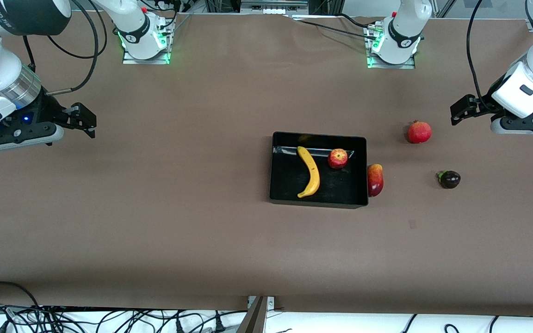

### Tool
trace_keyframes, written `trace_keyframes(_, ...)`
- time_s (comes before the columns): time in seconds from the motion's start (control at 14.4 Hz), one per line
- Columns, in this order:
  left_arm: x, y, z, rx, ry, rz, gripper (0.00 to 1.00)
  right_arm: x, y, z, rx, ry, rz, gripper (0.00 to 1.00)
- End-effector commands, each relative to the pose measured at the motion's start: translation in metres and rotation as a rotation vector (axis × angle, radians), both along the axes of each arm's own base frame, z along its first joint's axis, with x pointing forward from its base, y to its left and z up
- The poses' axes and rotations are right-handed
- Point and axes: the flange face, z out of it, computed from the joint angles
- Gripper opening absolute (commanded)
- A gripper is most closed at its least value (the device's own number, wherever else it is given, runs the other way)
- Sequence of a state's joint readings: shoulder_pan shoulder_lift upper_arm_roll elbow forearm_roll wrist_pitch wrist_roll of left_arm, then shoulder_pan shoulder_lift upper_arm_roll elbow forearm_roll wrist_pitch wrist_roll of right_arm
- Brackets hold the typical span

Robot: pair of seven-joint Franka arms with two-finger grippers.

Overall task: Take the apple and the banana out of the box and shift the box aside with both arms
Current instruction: 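Reach the left gripper down into the black box toward the apple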

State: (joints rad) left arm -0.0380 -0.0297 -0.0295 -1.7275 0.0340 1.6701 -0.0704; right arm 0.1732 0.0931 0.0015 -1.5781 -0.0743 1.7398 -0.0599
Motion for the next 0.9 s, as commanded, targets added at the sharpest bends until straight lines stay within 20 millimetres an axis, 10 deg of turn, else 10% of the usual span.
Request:
trace_keyframes(0.0,-0.002,-0.001,0.011,0.005,0.035,-0.024,1.0,-0.002,0.001,0.005,-0.016,0.008,0.011,1.0)
trace_keyframes(0.48,-0.005,-0.005,0.01,0.002,0.06,-0.022,1.0,-0.006,0.001,0.006,-0.019,0.028,0.009,1.0)
trace_keyframes(0.83,0.003,-0.096,-0.041,-0.012,0.144,-0.003,1.0,-0.009,0.004,0.004,-0.02,0.048,0.014,1.0)
